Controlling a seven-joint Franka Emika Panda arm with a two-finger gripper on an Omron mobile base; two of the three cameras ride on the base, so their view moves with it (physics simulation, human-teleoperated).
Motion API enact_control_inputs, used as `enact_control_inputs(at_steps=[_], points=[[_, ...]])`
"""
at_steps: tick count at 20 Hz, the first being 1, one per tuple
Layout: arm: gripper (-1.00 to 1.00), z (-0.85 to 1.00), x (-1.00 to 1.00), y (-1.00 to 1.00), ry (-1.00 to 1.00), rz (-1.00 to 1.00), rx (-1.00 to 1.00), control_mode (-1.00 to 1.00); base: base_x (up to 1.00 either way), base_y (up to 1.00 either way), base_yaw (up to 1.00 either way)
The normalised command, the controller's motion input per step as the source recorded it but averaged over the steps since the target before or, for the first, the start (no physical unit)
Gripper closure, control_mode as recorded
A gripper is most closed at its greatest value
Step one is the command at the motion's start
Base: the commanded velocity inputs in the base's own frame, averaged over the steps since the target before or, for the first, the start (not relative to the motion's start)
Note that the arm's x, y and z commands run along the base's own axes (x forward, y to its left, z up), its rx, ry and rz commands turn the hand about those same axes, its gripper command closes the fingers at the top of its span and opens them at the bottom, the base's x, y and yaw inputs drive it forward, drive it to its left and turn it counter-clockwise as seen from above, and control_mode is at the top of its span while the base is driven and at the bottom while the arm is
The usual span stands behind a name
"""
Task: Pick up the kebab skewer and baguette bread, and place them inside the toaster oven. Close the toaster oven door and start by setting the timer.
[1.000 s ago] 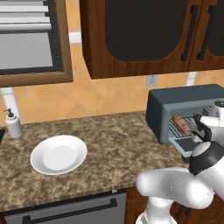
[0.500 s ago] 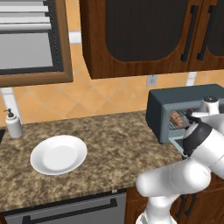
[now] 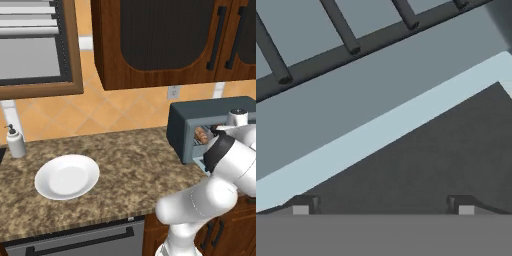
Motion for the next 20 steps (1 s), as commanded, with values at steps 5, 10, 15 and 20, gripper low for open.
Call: enact_control_inputs(at_steps=[5,10,15,20], points=[[-1.00,0.09,-1.00,0.08,-0.05,0.07,0.01,-1.00,0.00,0.00,0.00],[-1.00,0.00,-0.87,0.22,0.04,0.21,0.00,-1.00,0.00,0.00,0.00],[-1.00,-0.06,-0.70,0.15,0.11,0.31,0.00,-1.00,0.00,0.00,0.00],[-1.00,-0.25,-0.07,0.28,0.03,0.13,0.01,-1.00,0.00,0.00,0.00]])
